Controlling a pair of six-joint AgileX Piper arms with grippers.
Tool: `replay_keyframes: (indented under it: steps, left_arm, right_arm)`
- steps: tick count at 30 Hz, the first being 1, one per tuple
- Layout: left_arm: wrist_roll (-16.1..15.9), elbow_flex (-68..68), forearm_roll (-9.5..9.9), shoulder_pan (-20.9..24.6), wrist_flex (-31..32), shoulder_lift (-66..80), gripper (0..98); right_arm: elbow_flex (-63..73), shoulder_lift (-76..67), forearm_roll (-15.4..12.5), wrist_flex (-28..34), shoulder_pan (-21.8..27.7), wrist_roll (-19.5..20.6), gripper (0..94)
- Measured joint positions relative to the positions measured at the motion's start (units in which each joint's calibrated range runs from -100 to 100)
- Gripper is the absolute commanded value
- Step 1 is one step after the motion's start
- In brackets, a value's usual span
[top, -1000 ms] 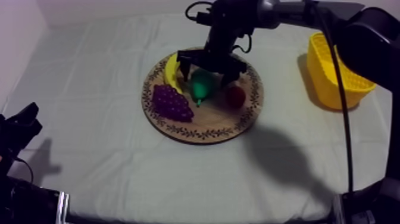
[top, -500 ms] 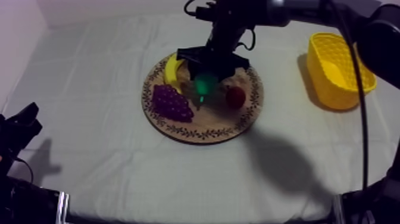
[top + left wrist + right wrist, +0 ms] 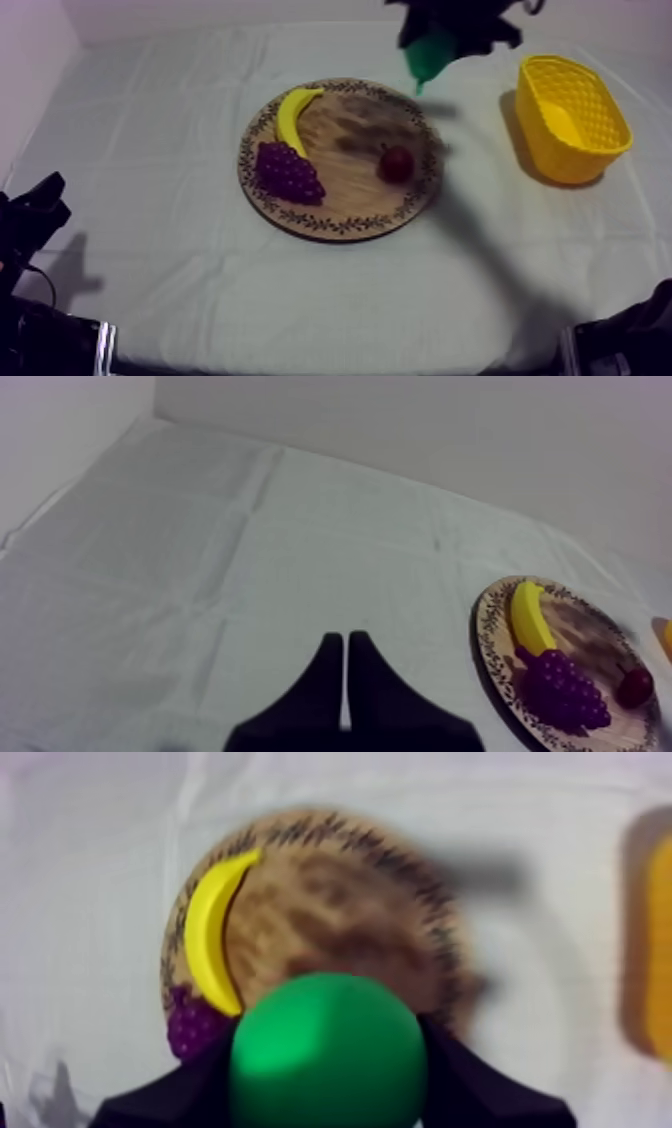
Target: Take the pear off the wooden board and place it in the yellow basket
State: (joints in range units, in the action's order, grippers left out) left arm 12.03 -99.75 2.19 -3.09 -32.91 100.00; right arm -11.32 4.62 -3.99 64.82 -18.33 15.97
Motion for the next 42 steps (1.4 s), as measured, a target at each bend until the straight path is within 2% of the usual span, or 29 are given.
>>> replay_keyframes:
  steps: [9,16,19,24,29,33,37,42]
  left_arm:
    - [0.00,0.00,-0.04,0.00,0.00,0.00,0.1]
    - [0.00,0.00,0.01,0.00,0.00,0.00,0.1]
    - [0.00,0.00,0.01,0.00,0.00,0.00,0.1]
    - [0.00,0.00,0.01,0.00,0.00,0.00,0.1]
    - [0.00,0.00,0.01,0.00,0.00,0.00,0.1]
    - [0.00,0.00,0.01,0.00,0.00,0.00,0.1]
    - [0.00,0.00,0.00,0.00,0.00,0.00,0.1]
    - [0.00,0.00,0.00,0.00,0.00,0.00,0.1]
  right_arm:
    - [-10.28,-16.28,-0.06,0.23,12.26,-4.54,26.3]
    - [-16.57,-19.84,-0.22,-2.97,22.32,-8.56,26.9]
    - [-19.45,-19.52,0.45,-5.06,25.04,-9.27,30.8]
    - [-23.98,-18.45,1.84,-9.88,26.53,-8.34,40.6]
    - [-27.43,-17.18,1.98,-12.38,26.75,-8.23,67.0]
    - [-28.25,-17.22,1.61,-10.93,27.68,-8.87,78.3]
    - [-28.17,-19.95,1.01,-7.84,28.85,-10.38,77.7]
    - [-27.04,-26.82,0.59,-3.89,29.63,-12.35,65.6]
